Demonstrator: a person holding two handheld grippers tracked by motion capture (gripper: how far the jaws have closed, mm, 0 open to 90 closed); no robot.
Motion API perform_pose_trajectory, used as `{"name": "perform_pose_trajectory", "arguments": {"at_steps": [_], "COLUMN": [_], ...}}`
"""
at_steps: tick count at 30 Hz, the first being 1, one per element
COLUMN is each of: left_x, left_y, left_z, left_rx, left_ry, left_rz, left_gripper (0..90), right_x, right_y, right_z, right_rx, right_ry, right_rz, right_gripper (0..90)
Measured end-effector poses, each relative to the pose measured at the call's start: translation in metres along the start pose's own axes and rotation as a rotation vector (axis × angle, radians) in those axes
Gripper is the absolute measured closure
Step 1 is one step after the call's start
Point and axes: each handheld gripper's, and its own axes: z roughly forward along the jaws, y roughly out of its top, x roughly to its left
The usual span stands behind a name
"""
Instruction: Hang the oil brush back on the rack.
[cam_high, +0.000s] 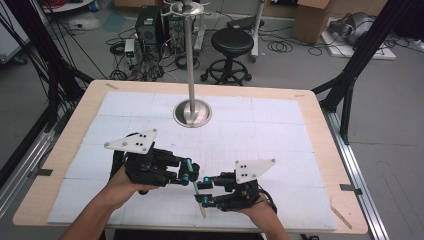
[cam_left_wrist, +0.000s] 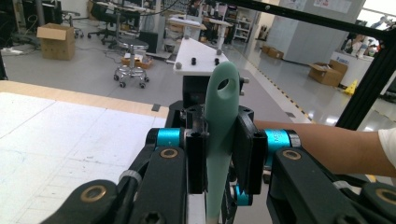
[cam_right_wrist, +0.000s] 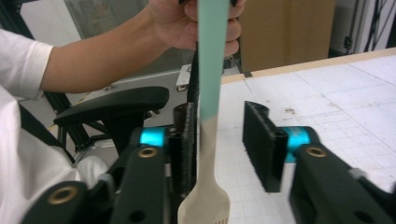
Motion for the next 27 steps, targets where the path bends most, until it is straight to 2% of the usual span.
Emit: {"name": "perform_pose_trajectory", "arguments": {"at_steps": [1, 5, 7, 10, 11, 12, 13, 14, 16, 17, 18, 19, 20, 21, 22, 23, 24, 25, 26, 27], "left_x": [0.0, 0.0, 0.0, 0.0, 0.0, 0.001, 0.001, 0.0, -0.002, -0.005, -0.005, -0.009, -0.009, -0.01, -0.012, -0.012, -0.014, -0.014, -0.014, -0.014], "left_y": [0.0, -0.001, -0.001, -0.002, -0.002, -0.002, -0.002, -0.002, -0.002, -0.003, -0.003, -0.004, -0.004, -0.005, -0.007, -0.007, -0.009, -0.009, -0.01, -0.01], "left_z": [0.0, 0.002, 0.003, 0.003, 0.003, 0.003, 0.003, 0.003, 0.004, 0.004, 0.004, 0.004, 0.004, 0.005, 0.007, 0.007, 0.01, 0.01, 0.014, 0.014], "left_rx": [0.001, 0.002, 0.002, -0.004, -0.004, -0.012, -0.012, -0.013, -0.009, -0.013, -0.013, -0.009, -0.009, -0.005, -0.003, -0.003, 0.004, 0.004, 0.014, 0.014], "left_ry": [-0.003, -0.003, -0.005, 0.008, 0.008, 0.044, 0.044, 0.075, 0.144, 0.228, 0.228, 0.321, 0.321, 0.362, 0.42, 0.42, 0.465, 0.465, 0.496, 0.496], "left_rz": [-0.002, 0.002, 0.004, -0.005, -0.005, -0.032, -0.032, -0.042, -0.037, -0.02, -0.02, 0.0, 0.0, 0.002, 0.011, 0.011, 0.018, 0.018, 0.024, 0.024], "left_gripper": [76.3, 76.2, 76.1, 75.2, 73.5, 65.3, 60.7, 60.7, 49.6, 42.9, 43.5, 42.2, 41.8, 41.8, 41.7, 42.2, 42.3, 42.3, 43.0, 43.1], "right_x": [0.001, 0.001, 0.002, 0.003, 0.003, 0.005, 0.005, 0.005, 0.006, 0.006, 0.006, 0.007, 0.007, 0.007, 0.009, 0.009, 0.009, 0.009, 0.01, 0.01], "right_y": [0.0, -0.001, -0.001, -0.002, -0.002, -0.002, -0.002, -0.002, -0.002, -0.001, -0.001, 0.0, 0.0, 0.0, 0.002, 0.002, 0.003, 0.003, 0.003, 0.003], "right_z": [0.001, 0.002, 0.002, 0.002, 0.002, 0.001, 0.001, 0.001, 0.001, 0.001, 0.001, 0.001, 0.001, 0.001, 0.001, 0.001, 0.002, 0.002, 0.004, 0.004], "right_rx": [0.004, 0.005, 0.005, 0.004, 0.004, 0.003, 0.003, 0.003, 0.005, -0.003, -0.003, -0.009, -0.009, -0.012, -0.019, -0.019, -0.023, -0.023, -0.018, -0.018], "right_ry": [0.004, 0.009, 0.006, -0.025, -0.025, -0.066, -0.066, -0.077, -0.129, -0.172, -0.172, -0.238, -0.238, -0.261, -0.334, -0.334, -0.381, -0.381, -0.441, -0.441], "right_rz": [-0.011, -0.025, -0.019, -0.008, -0.008, 0.004, 0.004, 0.009, 0.031, 0.033, 0.033, 0.043, 0.043, 0.051, 0.07, 0.07, 0.084, 0.084, 0.101, 0.101], "right_gripper": [71.7, 79.6, 80.5, 81.9, 81.9, 82.0, 82.0, 82.1, 82.1, 82.1, 82.1, 82.2, 82.2, 82.1, 82.1, 82.1, 82.1, 82.1, 82.1, 82.1]}}
